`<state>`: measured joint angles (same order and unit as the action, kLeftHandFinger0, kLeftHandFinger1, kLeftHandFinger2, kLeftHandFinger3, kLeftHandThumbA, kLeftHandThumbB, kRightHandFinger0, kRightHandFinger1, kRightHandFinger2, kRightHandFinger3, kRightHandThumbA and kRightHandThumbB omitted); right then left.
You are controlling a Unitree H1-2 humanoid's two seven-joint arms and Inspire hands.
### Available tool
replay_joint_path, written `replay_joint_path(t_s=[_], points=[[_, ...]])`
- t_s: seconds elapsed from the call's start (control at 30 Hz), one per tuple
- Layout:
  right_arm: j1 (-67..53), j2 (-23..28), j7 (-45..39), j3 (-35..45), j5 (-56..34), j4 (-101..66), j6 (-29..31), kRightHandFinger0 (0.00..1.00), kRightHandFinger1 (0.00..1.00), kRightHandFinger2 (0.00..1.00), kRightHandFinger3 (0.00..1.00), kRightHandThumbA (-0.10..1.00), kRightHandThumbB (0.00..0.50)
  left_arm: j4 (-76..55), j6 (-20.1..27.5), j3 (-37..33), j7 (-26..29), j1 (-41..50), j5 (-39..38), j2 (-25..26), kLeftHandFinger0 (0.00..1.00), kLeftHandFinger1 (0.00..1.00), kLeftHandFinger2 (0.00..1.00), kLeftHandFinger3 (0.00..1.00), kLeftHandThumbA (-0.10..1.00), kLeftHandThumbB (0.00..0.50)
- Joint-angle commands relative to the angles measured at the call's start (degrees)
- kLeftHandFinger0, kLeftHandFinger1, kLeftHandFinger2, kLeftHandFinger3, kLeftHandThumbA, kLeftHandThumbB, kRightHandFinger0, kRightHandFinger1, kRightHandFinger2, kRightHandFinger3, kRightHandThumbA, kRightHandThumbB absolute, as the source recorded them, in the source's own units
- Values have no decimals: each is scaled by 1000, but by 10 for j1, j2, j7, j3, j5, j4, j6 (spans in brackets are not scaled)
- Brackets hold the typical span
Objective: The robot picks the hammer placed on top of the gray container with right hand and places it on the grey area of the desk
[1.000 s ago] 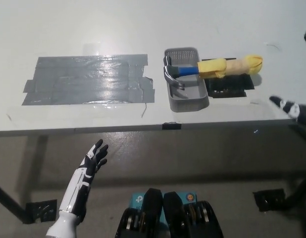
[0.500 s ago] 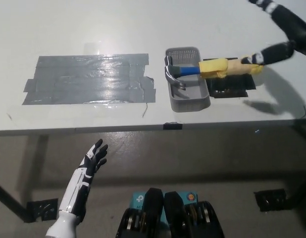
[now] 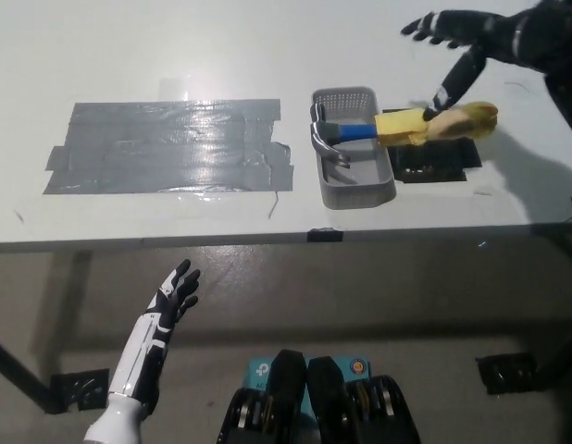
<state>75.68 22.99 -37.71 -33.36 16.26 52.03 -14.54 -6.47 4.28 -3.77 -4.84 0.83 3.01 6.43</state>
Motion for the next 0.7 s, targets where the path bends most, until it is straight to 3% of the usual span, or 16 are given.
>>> replay_joint_path(t_s=[0.0,0.07,0.13,0.4,0.57,0.67], points=[[62,-24,-50,-12,25,55,31,1000,1000,1000,1000,1000,298,-12,24,3,-2,-5,2,7,1000,1000,1000,1000,1000,165],[70,-37,-43,-9,27,84,31,1000,1000,1000,1000,1000,302,-13,23,4,-3,-6,1,8,1000,1000,1000,1000,1000,168],[77,-49,-45,-5,26,111,37,1000,1000,1000,1000,1000,275,-15,17,3,-4,-6,0,8,1000,1000,1000,1000,1000,182],[71,-70,-24,-26,71,122,22,1000,1000,1000,1000,1000,352,-14,16,-1,-5,-6,6,8,1000,1000,1000,1000,1000,194],[70,-73,-24,-43,91,126,31,1000,1000,1000,1000,1000,325,-14,20,-1,-5,-6,4,9,1000,1000,1000,1000,1000,189],[72,-71,-14,-32,90,129,11,1000,1000,1000,1000,1000,353,-16,15,0,-6,-8,4,11,1000,1000,1000,1000,1000,187]])
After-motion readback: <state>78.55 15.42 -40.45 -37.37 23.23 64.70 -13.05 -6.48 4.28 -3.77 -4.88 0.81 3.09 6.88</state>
